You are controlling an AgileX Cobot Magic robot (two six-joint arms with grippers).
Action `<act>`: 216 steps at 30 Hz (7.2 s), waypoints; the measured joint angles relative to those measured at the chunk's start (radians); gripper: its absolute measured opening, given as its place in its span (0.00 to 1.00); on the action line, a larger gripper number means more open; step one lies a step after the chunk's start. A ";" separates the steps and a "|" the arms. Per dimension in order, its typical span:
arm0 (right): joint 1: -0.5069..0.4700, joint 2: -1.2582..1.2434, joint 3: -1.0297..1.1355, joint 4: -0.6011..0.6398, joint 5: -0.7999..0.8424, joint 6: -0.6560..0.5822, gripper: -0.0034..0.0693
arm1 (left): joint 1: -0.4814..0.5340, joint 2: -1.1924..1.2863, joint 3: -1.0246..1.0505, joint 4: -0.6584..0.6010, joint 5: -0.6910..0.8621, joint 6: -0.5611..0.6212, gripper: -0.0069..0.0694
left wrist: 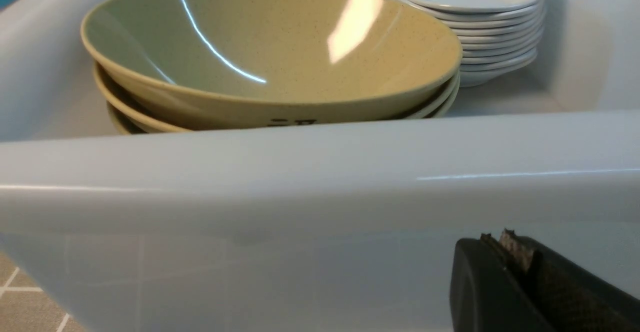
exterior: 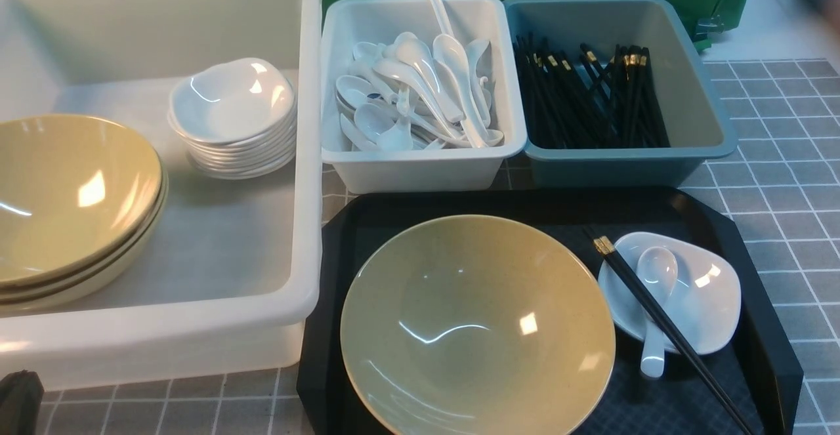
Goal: On grey table put chopsticks spoon bowls plates into blue grey white boxes.
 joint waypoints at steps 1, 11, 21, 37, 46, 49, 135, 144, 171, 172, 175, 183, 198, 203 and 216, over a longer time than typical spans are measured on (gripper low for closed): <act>0.000 0.000 0.000 0.000 0.000 0.001 0.37 | 0.000 0.000 0.000 0.000 0.000 0.000 0.08; 0.000 0.000 0.000 0.000 0.000 0.002 0.37 | 0.000 0.000 0.000 0.071 -0.013 -0.002 0.08; 0.000 0.000 0.000 0.034 -0.001 0.215 0.37 | 0.000 0.000 0.000 -0.312 -0.162 -0.231 0.08; 0.000 0.000 0.000 0.273 -0.024 0.837 0.37 | 0.000 0.000 0.000 -0.885 -0.243 -0.531 0.08; 0.106 0.046 -0.176 0.276 -0.050 0.384 0.28 | -0.024 0.048 -0.288 -0.610 -0.054 -0.189 0.08; 0.135 0.152 -0.295 0.275 -0.048 0.235 0.17 | -0.024 0.168 -0.414 -0.519 0.075 -0.120 0.08; 0.279 1.911 -1.923 0.008 0.339 -0.040 0.27 | -0.647 1.624 -1.531 -0.279 0.154 0.264 0.08; 0.239 2.164 -2.088 0.011 0.178 0.054 0.27 | -0.647 1.741 -1.539 -0.274 0.090 0.287 0.08; 0.341 1.676 -1.600 0.075 0.909 -0.186 0.78 | -0.647 1.373 -1.407 -0.284 0.490 0.419 0.08; 0.350 1.631 -1.536 0.078 0.897 -0.179 0.78 | -0.647 1.366 -1.378 -0.289 0.490 0.428 0.08; 0.368 1.529 -1.333 0.083 0.822 -0.124 0.78 | -0.647 1.350 -1.305 -0.323 0.479 0.463 0.08; 0.369 1.484 -1.017 0.080 0.543 0.087 0.78 | -0.647 1.347 -1.187 -0.484 0.391 0.567 0.08; 0.369 1.695 -1.020 0.122 0.421 0.125 0.78 | -0.647 1.346 -1.185 -0.592 0.370 0.670 0.08; 0.369 1.732 -1.053 0.144 0.435 0.117 0.78 | -0.647 1.346 -1.185 -0.591 0.355 0.672 0.08; 0.369 1.778 -1.069 0.217 0.484 -0.004 0.42 | -0.647 1.346 -1.185 -0.591 0.348 0.675 0.08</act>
